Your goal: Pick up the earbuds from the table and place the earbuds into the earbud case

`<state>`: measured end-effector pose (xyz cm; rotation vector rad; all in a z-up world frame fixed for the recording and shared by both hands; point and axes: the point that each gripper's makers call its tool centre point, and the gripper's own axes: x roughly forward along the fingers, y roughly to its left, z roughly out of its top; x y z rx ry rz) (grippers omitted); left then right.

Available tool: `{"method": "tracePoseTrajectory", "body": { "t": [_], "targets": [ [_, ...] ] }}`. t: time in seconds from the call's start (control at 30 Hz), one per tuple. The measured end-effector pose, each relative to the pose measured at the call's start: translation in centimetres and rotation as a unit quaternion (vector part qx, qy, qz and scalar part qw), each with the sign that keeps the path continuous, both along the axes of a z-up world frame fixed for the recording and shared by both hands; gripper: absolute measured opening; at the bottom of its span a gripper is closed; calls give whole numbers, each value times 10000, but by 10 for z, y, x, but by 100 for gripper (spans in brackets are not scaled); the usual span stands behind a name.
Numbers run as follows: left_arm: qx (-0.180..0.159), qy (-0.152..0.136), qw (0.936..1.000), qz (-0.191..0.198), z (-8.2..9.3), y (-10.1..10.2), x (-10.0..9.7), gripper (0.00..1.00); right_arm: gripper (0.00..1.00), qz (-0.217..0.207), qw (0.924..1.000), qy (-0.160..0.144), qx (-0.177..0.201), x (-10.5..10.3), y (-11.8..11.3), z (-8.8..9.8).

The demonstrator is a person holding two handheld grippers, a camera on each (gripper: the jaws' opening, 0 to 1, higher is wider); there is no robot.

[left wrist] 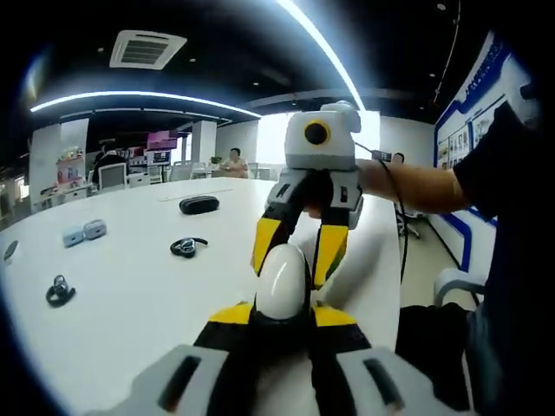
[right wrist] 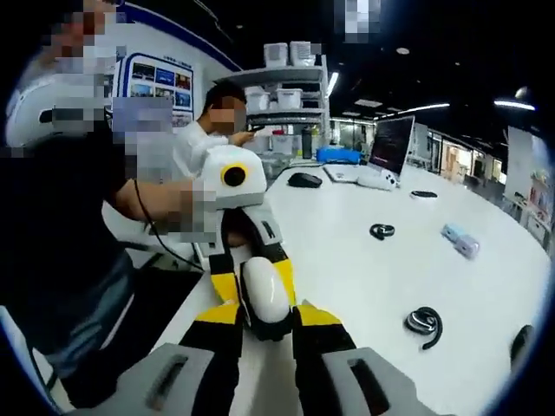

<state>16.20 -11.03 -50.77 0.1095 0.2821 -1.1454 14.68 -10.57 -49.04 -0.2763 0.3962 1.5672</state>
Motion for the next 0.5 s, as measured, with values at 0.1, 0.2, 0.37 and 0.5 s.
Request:
{"method": "tracePoseTrajectory", "body": {
  "t": [0.1,0.2,0.37,0.5],
  "targets": [
    [0,-3,10000,-4,0,0,0,25,22,-28,10000,41,48,-1,2,-3],
    [2,-7,10000,-5,0,-1,0,25,23,-72,9999,96,76,-2,5,-7],
    [-31,41,10000,18,0,-1,0,25,21,-218,9991,330,141,-2,4,-7],
    [-155,222,9996,75,2,2,1,29,20,-404,9973,581,199,-2,3,-6]
  ]
}}
